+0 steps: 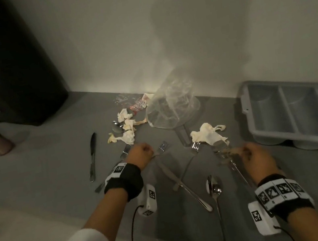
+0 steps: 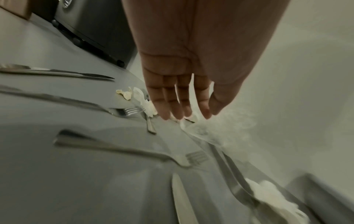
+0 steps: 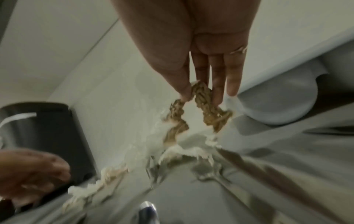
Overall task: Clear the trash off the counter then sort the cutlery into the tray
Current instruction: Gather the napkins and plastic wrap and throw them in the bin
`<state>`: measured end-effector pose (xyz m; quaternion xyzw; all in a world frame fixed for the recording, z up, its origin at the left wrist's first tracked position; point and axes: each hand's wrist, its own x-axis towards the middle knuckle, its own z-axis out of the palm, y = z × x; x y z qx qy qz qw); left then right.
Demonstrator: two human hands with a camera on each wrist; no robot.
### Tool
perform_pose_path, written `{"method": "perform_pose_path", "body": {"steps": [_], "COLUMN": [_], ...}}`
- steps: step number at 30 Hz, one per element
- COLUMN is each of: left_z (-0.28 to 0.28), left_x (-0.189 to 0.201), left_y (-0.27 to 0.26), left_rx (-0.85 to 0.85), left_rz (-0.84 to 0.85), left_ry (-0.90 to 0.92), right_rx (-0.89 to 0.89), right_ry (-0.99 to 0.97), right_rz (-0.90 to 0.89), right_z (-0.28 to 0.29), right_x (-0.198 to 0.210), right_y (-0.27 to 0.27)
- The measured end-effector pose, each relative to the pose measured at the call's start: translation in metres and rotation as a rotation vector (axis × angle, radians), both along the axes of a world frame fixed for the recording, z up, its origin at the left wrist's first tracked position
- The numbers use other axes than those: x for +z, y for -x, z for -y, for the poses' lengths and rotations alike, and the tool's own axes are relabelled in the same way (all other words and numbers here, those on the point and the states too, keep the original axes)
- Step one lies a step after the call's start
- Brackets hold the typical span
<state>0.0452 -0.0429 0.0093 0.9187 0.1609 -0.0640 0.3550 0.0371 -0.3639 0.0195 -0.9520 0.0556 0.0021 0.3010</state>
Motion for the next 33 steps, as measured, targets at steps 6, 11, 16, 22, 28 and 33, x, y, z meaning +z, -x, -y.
{"method": "perform_pose_path", "body": {"steps": [6, 11, 16, 22, 28, 33], "left_z": [-0.049, -0.085, -0.091, -0.09, -0.086, -0.063], "left_x": [-0.005, -0.026, -0.034, -0.027, 0.002, 0.041], "left_y": [-0.073, -0.115, -0.128, -0.126, -0.091, -0.036], "left_rx": [0.046, -0.095, -0.27, -0.268, 0.033, 0.092], "left_rz": [-0.062, -0.191, -0.265, -0.289, 0.184, 0.422], "left_ry": [-0.208, -0.364, -0.395, -0.383, -0.052, 0.079], "right_rx": [-0.002, 0.021, -0.003, 0.052, 0.202, 0.314], "right_ry": [-0.24, -0.23, -0.252, -0.26, 0.028, 0.377], "right_rz": [0.249, 0.235, 0.146, 0.031, -0.219, -0.4], "right_z": [-0.003, -0.003, -0.008, -0.038, -0.087, -0.109], "right_x": [0.035, 0.032, 0.033, 0.036, 0.014, -0.021], "right_y": [0.004, -0.002, -0.006, -0.043, -0.105, -0.145]}}
